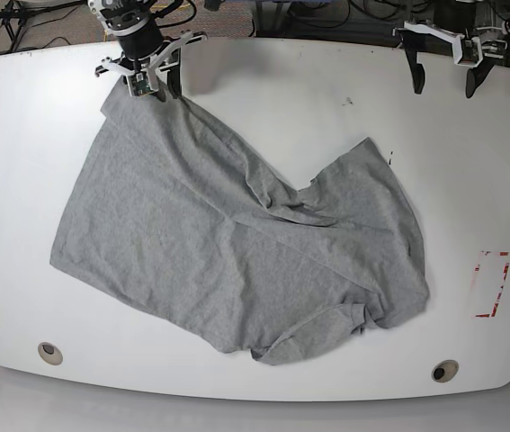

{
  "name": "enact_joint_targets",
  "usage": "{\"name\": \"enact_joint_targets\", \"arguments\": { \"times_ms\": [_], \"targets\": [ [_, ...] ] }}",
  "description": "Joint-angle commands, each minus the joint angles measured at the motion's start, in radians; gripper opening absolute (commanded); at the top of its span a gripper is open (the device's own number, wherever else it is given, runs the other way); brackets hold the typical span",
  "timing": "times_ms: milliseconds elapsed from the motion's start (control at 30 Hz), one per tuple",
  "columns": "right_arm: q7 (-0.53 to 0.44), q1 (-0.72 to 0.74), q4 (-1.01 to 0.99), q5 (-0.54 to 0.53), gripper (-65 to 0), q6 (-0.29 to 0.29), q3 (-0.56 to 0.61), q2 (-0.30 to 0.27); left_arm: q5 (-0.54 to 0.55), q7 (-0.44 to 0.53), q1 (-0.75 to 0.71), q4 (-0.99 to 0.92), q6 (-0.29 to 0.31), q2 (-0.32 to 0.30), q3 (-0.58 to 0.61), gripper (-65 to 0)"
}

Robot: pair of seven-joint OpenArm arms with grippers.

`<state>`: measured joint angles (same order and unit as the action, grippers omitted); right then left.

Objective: Fold the T-shirt properly
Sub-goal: 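Lower the right gripper onto the shirt's shoulder edge and grasp it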

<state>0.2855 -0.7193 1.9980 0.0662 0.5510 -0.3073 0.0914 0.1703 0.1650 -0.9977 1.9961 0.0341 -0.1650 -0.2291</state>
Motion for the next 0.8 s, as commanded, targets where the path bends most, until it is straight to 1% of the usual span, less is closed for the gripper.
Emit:
{"name": "enact_joint_targets", "arguments": {
  "times_ms": [0, 67, 200, 333, 400, 467, 533, 667, 767],
  "targets": [
    [-0.001, 0.037, 0.017, -0.015, -40.6, 0.004, -0.002, -0.022, 0.002, 0.023, -0.002, 0.015, 0.007, -0.005, 0.009, -14.6],
    [-0.001, 0.054, 0.017, -0.015, -37.4, 0.004, -0.002, -0.026, 0.002, 0.023, 0.009, 0.016, 0.007, -0.001, 0.021, -14.6],
    [0.001, 0.083, 0.019, -0.013, -35.7, -0.001, -0.002, -0.028, 0.004, -0.002, 0.020, 0.018, 0.007, -0.003, 0.056, -14.4],
    [0.008, 0.109, 0.019, -0.012, -33.1, -0.003, -0.003, -0.029, 0.004, -0.006, 0.030, 0.016, 0.007, 0.003, 0.066, -13.9],
    [0.031, 0.128, 0.019, -0.010, -30.8, -0.003, -0.005, -0.043, 0.004, -0.008, 0.052, 0.016, 0.007, 0.015, 0.079, -11.5],
    [0.088, 0.151, 0.019, 0.004, -26.6, -0.003, -0.005, -0.065, 0.004, -0.009, 0.076, 0.016, 0.007, 0.031, 0.104, -4.4],
    [0.122, 0.174, 0.019, 0.007, -24.4, -0.003, -0.005, -0.068, 0.004, -0.009, 0.090, 0.016, 0.005, 0.035, 0.106, 0.0],
    [0.139, 0.194, 0.019, 0.005, -23.5, 0.001, -0.019, -0.068, 0.004, -0.017, 0.138, 0.016, 0.003, 0.035, 0.106, 0.0],
    [0.140, 0.218, 0.019, 0.007, -23.5, 0.004, -0.028, -0.069, 0.004, -0.094, 0.199, 0.016, 0.003, 0.037, 0.106, 0.0]
  ]
}}
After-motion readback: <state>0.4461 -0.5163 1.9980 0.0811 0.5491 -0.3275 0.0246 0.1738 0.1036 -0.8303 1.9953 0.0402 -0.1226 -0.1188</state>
